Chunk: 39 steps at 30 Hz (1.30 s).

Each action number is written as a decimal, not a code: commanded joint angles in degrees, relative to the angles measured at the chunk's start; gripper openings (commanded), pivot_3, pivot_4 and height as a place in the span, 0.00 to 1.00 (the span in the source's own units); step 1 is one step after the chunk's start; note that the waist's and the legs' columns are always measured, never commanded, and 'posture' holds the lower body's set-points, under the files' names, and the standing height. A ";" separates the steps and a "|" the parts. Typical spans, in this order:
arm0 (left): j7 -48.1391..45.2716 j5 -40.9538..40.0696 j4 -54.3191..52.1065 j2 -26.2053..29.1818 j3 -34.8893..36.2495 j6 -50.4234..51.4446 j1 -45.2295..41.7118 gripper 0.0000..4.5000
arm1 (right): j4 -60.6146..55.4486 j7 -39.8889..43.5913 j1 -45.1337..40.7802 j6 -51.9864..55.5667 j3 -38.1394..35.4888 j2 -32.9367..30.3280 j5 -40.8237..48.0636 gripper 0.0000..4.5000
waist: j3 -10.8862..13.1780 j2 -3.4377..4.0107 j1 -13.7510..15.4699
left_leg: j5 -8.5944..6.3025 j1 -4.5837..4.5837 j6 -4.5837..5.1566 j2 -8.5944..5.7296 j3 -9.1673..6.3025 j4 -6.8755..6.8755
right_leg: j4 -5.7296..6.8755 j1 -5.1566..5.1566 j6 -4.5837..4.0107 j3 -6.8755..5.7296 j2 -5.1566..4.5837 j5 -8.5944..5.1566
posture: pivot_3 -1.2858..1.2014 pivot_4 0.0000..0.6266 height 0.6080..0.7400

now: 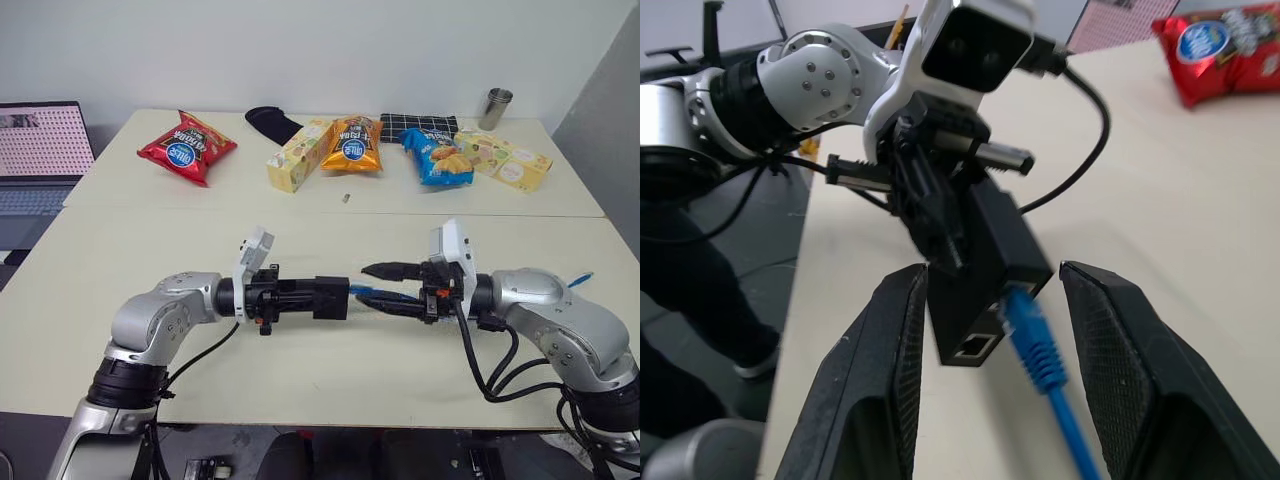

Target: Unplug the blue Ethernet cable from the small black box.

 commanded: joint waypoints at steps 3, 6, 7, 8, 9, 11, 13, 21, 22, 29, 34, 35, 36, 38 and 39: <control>-2.88 -0.62 -2.30 -0.09 0.81 -2.05 0.29 0.17 | -0.83 -2.60 0.15 5.17 -1.29 2.57 4.31 0.49 | 0.00 0.00 -0.08 | 0.00 0.00 0.00 0.00 0.02 0.00 | 0.01 -0.03 0.00 0.02 0.00 0.00 | 0.52 0.24 1.00; -3.25 -0.16 -2.48 -0.02 0.72 -2.60 0.58 0.17 | -0.30 -2.51 -0.23 6.26 -1.20 3.07 4.69 0.49 | 0.00 0.00 -0.06 | 0.00 0.00 0.00 0.01 0.01 -0.01 | 0.01 -0.02 0.00 0.00 0.00 0.00 | 0.52 0.24 1.00; -3.32 0.00 -2.43 0.01 0.70 -2.82 0.66 0.17 | -0.11 -2.49 -0.37 6.71 -1.27 3.31 5.11 0.49 | 0.00 0.00 -0.06 | 0.00 0.00 0.00 0.01 0.01 -0.01 | 0.01 -0.02 0.00 0.00 0.00 0.00 | 0.52 0.24 1.00; -3.39 0.07 -2.45 0.06 0.71 -2.96 0.77 0.17 | -0.07 -2.53 -0.46 7.07 -1.33 3.50 5.40 0.49 | 0.00 0.00 -0.06 | 0.00 0.00 0.00 0.01 0.01 -0.01 | 0.00 -0.02 0.00 0.00 0.00 0.00 | 0.52 0.24 1.00; -3.42 0.08 -2.44 0.08 0.77 -3.02 0.85 0.17 | 0.00 -2.48 -0.54 7.32 -1.33 3.58 5.51 0.49 | 0.00 0.00 -0.06 | 0.00 0.00 0.01 0.01 0.00 -0.01 | 0.00 -0.02 0.00 0.00 0.00 0.00 | 0.52 0.24 1.00; -3.64 0.34 -2.55 0.12 0.81 -3.34 1.16 0.17 | 0.78 -2.24 -0.74 7.55 -1.25 3.74 5.22 0.49 | 0.00 0.00 -0.06 | 0.00 -0.01 0.01 0.00 0.01 -0.01 | 0.00 -0.02 0.00 0.00 0.00 0.00 | 0.52 0.24 1.00; -3.91 0.64 -2.76 0.18 0.82 -3.64 1.57 0.17 | 1.51 -1.97 -0.85 7.65 -1.20 3.82 4.84 0.49 | 0.00 0.00 -0.07 | 0.00 0.00 0.01 0.00 0.01 -0.01 | 0.00 -0.02 0.00 0.01 0.00 0.00 | 0.52 0.24 1.00; -5.00 1.35 -3.02 0.97 0.65 -4.72 2.69 0.17 | 3.23 -0.95 -1.22 7.81 -0.39 3.88 3.71 0.49 | 0.00 0.00 -0.08 | 0.00 -0.01 0.01 0.01 0.00 -0.02 | -0.01 -0.02 0.00 -0.01 0.00 0.00 | 0.52 0.24 1.00; -5.04 1.39 -2.95 0.99 0.69 -4.79 2.72 0.17 | 3.30 -0.68 -1.31 7.89 -0.40 3.81 3.86 0.49 | 0.00 0.00 -0.07 | 0.00 -0.01 0.01 0.01 0.00 -0.02 | -0.01 -0.02 0.00 -0.01 0.00 0.00 | 0.52 0.24 1.00; -4.88 1.47 -2.66 1.01 0.93 -4.96 2.84 0.17 | 3.14 -0.15 -1.40 8.92 -0.60 4.18 5.04 0.49 | 0.00 0.00 -0.06 | -0.01 -0.01 0.02 0.01 0.00 -0.02 | -0.03 -0.02 0.00 -0.01 0.01 0.00 | 0.52 0.24 1.00; -4.63 1.53 -2.91 0.80 1.05 -4.70 2.91 0.17 | 3.10 -0.28 -1.35 8.95 -0.22 4.64 4.46 0.49 | 0.00 0.00 -0.07 | -0.01 -0.01 0.02 0.01 0.00 -0.02 | -0.04 -0.02 0.00 0.00 0.00 0.00 | 0.52 0.24 1.00; -4.52 1.51 -2.90 0.71 1.06 -4.64 2.85 0.17 | 3.11 -0.22 -1.44 8.86 0.00 4.66 4.17 0.45 | 0.00 0.00 -0.06 | -0.01 -0.01 0.02 0.01 0.00 -0.02 | -0.04 -0.02 0.00 0.00 0.01 0.00 | 0.52 0.24 1.00; -4.42 1.46 -2.91 0.65 1.07 -4.56 2.80 0.17 | 3.09 -0.21 -1.51 8.80 0.17 4.70 3.96 0.41 | 0.00 0.00 -0.06 | -0.01 -0.01 0.02 0.01 0.00 -0.02 | -0.04 -0.02 0.00 0.00 0.00 0.00 | 0.52 0.24 1.00; -4.19 1.42 -2.92 0.48 1.05 -4.47 2.66 0.17 | 3.15 -0.27 -1.63 8.77 0.47 4.82 3.62 0.33 | 0.00 0.00 -0.06 | -0.01 -0.01 0.02 0.01 0.00 -0.02 | -0.04 -0.02 0.00 0.00 0.00 0.00 | 0.52 0.24 1.00; -4.04 1.35 -2.93 0.37 1.06 -4.38 2.59 0.17 | 3.14 -0.12 -1.69 8.61 0.76 4.75 3.21 0.29 | 0.00 0.00 -0.06 | -0.01 -0.01 0.02 0.01 0.00 -0.02 | -0.04 -0.02 0.00 0.00 0.00 0.00 | 0.52 0.24 1.00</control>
